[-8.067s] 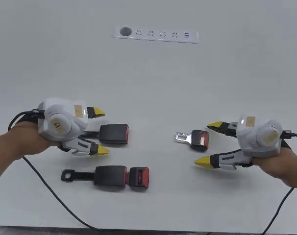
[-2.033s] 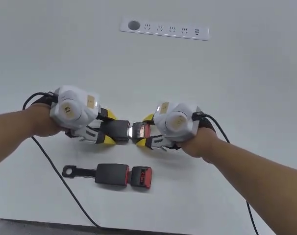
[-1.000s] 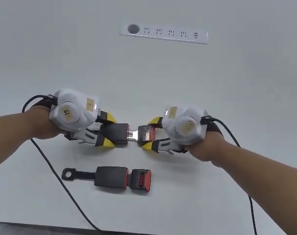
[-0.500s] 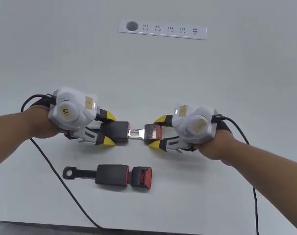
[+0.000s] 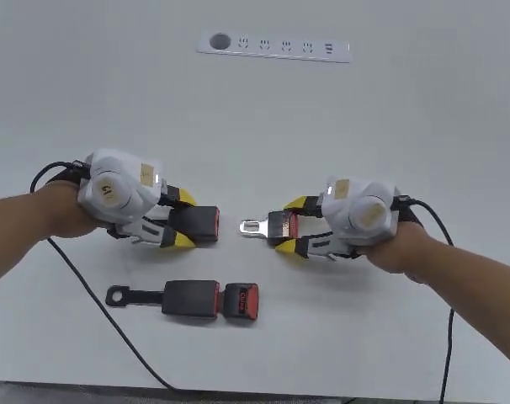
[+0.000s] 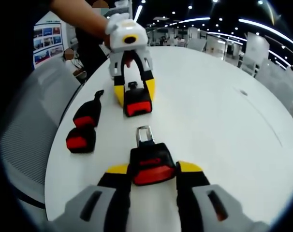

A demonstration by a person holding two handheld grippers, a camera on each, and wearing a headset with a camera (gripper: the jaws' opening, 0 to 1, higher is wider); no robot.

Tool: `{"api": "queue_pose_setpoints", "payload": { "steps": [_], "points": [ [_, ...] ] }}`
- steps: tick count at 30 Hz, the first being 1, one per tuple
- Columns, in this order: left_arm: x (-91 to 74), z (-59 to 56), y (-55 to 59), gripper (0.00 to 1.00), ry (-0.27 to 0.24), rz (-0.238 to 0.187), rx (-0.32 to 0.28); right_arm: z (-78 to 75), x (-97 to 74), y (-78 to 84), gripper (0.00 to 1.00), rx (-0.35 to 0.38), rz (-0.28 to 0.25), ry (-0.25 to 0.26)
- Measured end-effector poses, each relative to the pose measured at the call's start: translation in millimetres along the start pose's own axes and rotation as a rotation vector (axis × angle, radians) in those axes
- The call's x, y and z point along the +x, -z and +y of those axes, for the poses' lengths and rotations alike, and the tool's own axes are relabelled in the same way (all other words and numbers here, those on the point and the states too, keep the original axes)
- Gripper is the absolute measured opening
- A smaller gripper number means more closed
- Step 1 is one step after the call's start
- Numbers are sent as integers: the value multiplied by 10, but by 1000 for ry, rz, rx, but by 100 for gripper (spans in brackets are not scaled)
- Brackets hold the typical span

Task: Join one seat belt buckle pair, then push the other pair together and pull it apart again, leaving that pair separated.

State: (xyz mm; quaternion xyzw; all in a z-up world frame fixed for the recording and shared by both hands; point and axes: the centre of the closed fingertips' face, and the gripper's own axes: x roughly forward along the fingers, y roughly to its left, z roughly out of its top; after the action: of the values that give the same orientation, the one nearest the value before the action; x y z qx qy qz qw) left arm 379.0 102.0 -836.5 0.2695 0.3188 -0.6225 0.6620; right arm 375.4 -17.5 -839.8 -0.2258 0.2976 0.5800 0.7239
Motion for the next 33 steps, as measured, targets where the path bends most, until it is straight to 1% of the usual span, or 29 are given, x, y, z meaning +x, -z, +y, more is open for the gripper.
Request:
{"api": "queue_pose_setpoints", "payload": {
  "steps": [8,16,23,24,25,26,29,33],
  "points": [
    [3,4,-4,36,0,1,-3,-46,-170,196,37,29,12,15],
    [6,5,-3,36,0,2,-4,-115,-324,358,37,54,19,23],
    [10,0,-5,36,-1,4,-4,-155,-433,460,37,56,24,34],
    [10,-1,-6,36,-1,4,-4,-152,-457,491,37,64,32,34],
    [10,-4,-7,36,-1,4,-4,-166,-463,477,37,56,24,37],
    [10,-5,-9,36,-1,4,-3,-173,-489,497,37,58,24,39],
    [9,-7,-9,36,-1,3,-3,-173,-545,547,37,61,29,40],
    [8,-8,-7,36,-1,4,-3,-167,-605,568,37,66,38,43]
  ]
}}
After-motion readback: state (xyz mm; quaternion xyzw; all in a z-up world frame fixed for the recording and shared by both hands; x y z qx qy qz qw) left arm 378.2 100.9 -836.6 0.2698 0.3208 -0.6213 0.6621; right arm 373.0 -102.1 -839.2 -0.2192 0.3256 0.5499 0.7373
